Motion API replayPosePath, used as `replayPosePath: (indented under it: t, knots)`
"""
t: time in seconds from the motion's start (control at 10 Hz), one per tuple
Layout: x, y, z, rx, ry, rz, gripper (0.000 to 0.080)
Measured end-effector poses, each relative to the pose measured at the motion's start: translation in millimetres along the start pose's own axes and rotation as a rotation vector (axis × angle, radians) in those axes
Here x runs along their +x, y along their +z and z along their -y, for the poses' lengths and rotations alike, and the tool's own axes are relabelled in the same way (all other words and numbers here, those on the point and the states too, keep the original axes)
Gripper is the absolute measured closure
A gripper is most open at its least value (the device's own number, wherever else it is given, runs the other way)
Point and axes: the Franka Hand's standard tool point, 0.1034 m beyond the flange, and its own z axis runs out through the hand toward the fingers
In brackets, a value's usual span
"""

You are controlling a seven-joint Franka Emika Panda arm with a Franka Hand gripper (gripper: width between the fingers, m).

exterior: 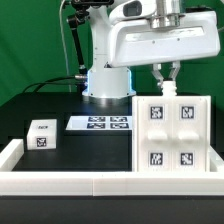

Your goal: Assemble cabinet

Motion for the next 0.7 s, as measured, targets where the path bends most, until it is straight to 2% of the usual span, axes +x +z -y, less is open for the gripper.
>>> replayPosePath:
  t: [0.1,0.3,0.6,0.7]
  knots:
    - [5.3,-1.7,1.7,0.003,-0.003,0.001,0.0797]
    - [5.9,-0.7,2.9,0.004,0.003,0.002,0.0797]
    - [5.8,-0.5,2.9,0.004,0.003,0.002,0.0393]
    - [5.9,-0.5,2.9,0.004,0.003,0.002,0.0393]
